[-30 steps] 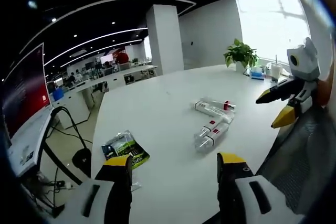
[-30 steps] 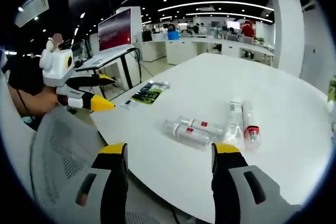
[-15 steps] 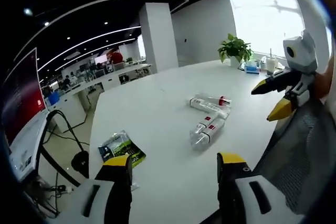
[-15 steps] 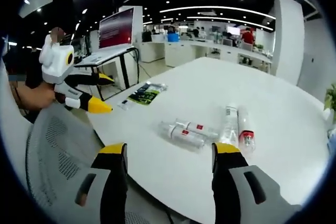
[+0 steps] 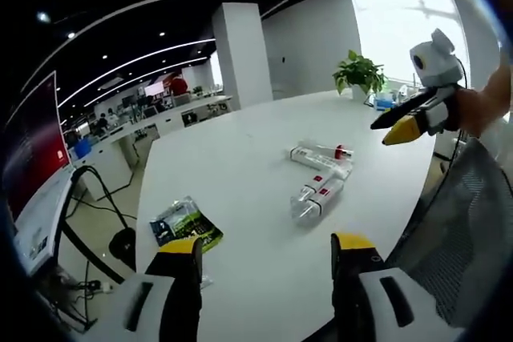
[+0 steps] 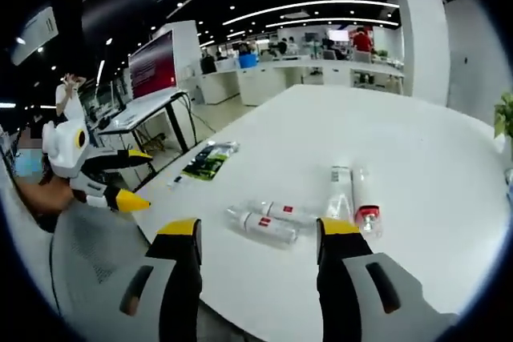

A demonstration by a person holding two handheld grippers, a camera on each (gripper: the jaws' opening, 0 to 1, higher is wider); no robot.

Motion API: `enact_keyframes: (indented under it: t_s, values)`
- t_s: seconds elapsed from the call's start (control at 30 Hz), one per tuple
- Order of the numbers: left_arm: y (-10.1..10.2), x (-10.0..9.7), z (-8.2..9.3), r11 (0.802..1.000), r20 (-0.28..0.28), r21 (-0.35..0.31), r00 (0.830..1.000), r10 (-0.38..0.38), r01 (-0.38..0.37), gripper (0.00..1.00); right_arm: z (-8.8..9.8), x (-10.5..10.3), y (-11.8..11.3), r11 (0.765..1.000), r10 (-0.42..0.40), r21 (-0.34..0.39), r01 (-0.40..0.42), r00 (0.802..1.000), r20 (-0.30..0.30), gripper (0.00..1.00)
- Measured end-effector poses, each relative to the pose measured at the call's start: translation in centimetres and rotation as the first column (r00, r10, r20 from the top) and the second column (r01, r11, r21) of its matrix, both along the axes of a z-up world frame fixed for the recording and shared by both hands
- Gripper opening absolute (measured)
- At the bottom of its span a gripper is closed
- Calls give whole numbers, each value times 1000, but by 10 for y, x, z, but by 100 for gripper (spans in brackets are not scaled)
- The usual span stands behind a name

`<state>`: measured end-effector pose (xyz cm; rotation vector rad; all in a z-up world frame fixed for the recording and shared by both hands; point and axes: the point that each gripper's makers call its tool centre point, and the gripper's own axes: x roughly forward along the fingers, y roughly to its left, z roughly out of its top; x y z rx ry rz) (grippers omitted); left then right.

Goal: Arrange the skincare products in the storage area until every visible bottle or jar stands upright without overlapping.

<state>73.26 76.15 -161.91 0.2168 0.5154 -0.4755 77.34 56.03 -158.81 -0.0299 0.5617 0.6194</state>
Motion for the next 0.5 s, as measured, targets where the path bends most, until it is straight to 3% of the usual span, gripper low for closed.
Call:
enact_keyframes:
  t_s: [0.27, 0.37, 0.43, 0.5]
  values:
    - [0, -3, -5, 1000, -28, 11, 1000, -3, 4, 65, -24, 57, -10, 997, -19, -75, 13, 996, -83, 48]
    - [0, -2, -5, 1000, -25, 13, 1000, 0, 0, 64, -35, 72, -14, 995, -24, -103, 12, 994, -110, 46]
    - [2, -2, -5, 1000, -27, 8, 1000, 9, -8, 63, -48, 79, -18, 988, -17, -157, -9, 987, -160, 41]
    - [3, -2, -6, 1000, -32, 11, 999, 14, -13, 62, -54, 91, -17, 985, -17, -171, -11, 987, -162, 41]
